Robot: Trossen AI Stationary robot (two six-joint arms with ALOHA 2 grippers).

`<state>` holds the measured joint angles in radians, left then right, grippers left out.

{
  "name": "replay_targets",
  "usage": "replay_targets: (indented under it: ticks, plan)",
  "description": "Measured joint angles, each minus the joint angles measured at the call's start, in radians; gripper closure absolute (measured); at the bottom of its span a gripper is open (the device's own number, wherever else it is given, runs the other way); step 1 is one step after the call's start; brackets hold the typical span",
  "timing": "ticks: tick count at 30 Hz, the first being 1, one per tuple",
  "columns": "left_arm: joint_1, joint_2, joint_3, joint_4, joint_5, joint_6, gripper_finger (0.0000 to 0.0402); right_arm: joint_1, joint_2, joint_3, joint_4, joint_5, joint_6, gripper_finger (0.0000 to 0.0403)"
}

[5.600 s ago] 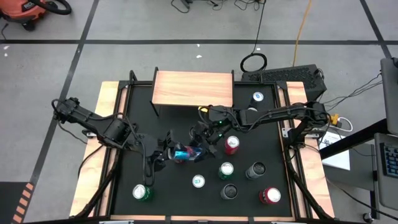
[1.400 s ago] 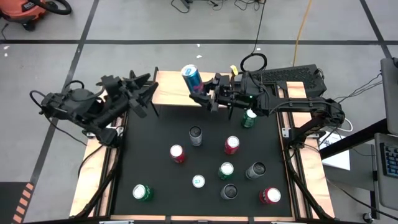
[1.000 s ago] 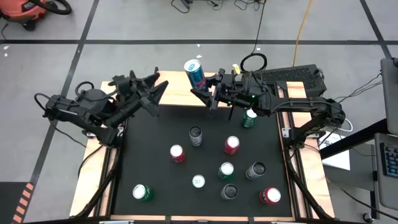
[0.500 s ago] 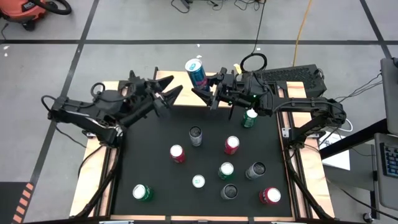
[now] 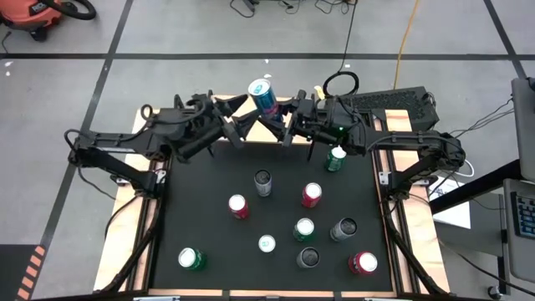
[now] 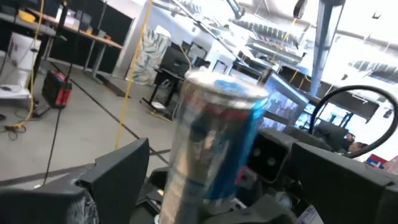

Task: Place canned beverage on shelf
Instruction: Put the bottom left blue soda can on the shelf

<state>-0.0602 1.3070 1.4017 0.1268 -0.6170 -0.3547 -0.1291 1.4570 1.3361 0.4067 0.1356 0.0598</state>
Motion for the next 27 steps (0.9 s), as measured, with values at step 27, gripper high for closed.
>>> replay_targets:
  ticks: [27]
  plan:
    - [0.166,0.039,-0.001,0.040,0.295,-0.085,0.0006,0.000,0.000,0.000,-0.062,-0.008,0.005,0.0186]
